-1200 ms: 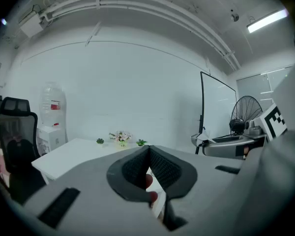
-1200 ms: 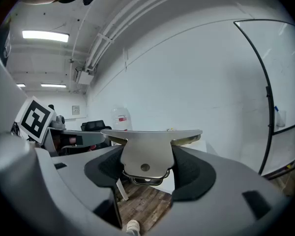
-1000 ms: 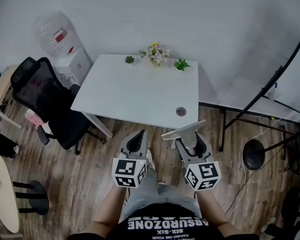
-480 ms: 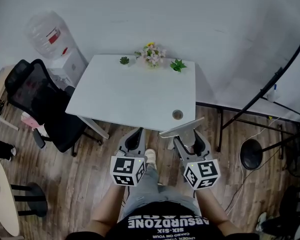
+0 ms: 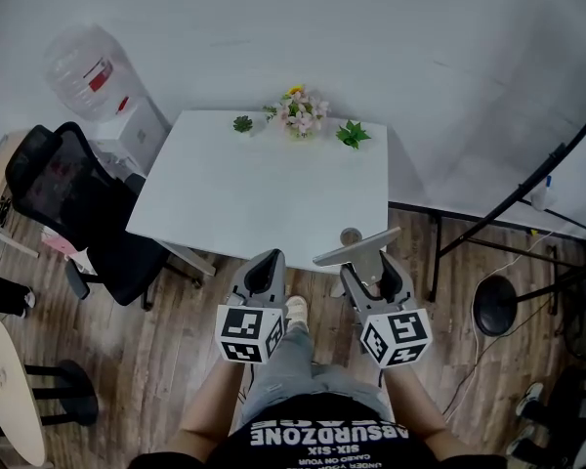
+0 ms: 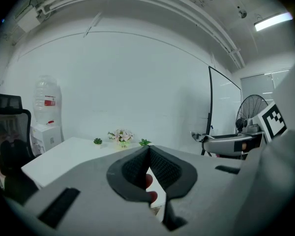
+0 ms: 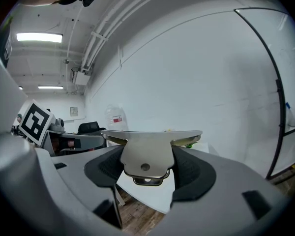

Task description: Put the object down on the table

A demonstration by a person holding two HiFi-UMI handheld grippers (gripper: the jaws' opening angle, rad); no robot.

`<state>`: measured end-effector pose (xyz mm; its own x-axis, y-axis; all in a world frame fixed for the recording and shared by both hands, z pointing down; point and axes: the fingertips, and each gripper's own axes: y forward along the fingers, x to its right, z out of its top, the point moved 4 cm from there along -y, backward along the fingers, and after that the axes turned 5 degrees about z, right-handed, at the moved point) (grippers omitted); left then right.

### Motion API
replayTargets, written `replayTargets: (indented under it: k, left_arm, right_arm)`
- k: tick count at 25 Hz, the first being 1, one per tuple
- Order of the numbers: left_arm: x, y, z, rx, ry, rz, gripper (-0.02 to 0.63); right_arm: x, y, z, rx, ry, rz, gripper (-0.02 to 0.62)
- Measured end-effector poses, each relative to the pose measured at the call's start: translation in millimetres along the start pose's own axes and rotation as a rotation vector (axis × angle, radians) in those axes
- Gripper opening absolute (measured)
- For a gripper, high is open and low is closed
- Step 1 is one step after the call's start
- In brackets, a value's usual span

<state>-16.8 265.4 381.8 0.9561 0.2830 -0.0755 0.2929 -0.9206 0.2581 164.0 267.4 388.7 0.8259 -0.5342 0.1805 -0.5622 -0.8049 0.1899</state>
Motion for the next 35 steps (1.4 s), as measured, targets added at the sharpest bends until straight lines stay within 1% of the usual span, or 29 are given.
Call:
replayTargets:
  k: [9, 17, 24, 35]
  left_arm:
    - [-23, 47, 16, -0.013, -0.003, -0.013, -0.003]
    - [-55, 87, 33, -0.013, -0.009, -0.017, -0.003]
    - [-83, 121, 46, -0.016, 0.004, -0.025, -0.003]
    - [-111, 186, 65, -0.006, 0.020, -0.061, -0.003]
  right_arm:
    - [24, 49, 19, -0.001, 0.003, -0.014, 0.285]
    - [38, 102, 34, -0.005, 0.003, -0.008, 0.285]
    - [46, 144, 48, 0.012, 0.006, -0.010, 0.285]
    - [72, 205, 65, 0.020, -0.001, -0.028, 0.285]
